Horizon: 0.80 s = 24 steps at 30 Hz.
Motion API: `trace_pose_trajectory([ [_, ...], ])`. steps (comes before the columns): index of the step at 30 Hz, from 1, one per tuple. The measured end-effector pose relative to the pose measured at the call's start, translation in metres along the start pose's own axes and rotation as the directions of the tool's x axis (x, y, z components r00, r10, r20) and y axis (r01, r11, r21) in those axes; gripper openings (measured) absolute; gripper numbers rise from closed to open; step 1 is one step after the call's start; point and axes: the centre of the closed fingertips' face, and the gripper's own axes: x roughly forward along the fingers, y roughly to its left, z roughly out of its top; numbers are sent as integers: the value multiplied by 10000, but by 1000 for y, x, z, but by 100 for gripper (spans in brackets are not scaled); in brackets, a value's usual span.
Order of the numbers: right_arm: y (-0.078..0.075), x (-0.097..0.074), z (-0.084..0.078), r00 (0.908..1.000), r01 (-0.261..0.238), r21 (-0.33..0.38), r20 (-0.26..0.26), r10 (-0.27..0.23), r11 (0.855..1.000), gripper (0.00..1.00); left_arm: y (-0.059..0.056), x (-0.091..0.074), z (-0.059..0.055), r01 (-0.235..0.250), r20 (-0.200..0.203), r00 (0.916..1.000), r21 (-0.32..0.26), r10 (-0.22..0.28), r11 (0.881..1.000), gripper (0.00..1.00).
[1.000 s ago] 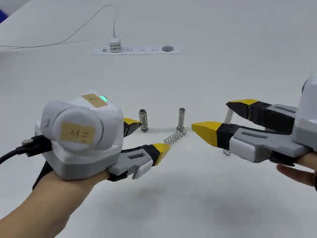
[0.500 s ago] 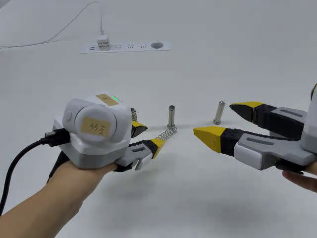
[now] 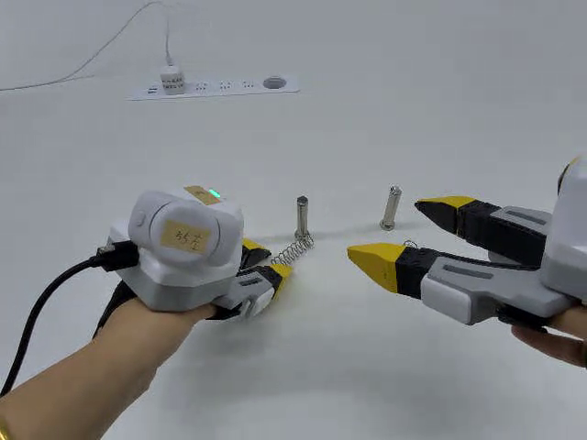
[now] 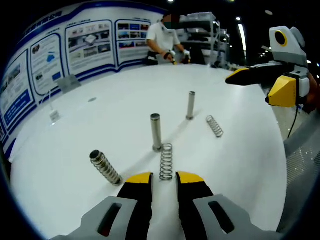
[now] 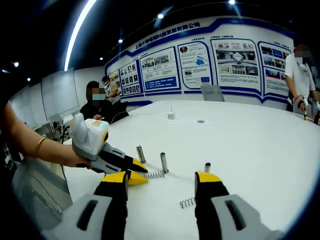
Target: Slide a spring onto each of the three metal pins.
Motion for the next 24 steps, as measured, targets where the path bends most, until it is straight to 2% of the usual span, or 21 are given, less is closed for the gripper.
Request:
trace_pose_trajectory([
  [1,0,0,0,10000,13,12,17,-13,10000,55,0,1,2,7,110,9999,-39,-7,10000,19],
  [5,-3,0,1,9999,134,-31,10,-134,9999,55,2,1,2,69,99,9999,-8,-69,10000,17],
  [14,-7,1,-3,9996,232,1,-172,-232,9997,55,-3,4,4,256,98,9996,445,-261,9987,11],
  [20,-12,1,-6,9991,342,247,-274,-335,9991,55,-7,0,3,348,94,9993,744,-356,9966,10],
  [24,-15,0,-6,9989,416,410,-255,-405,9983,55,-9,-5,5,395,269,9988,729,-415,9966,10],
])
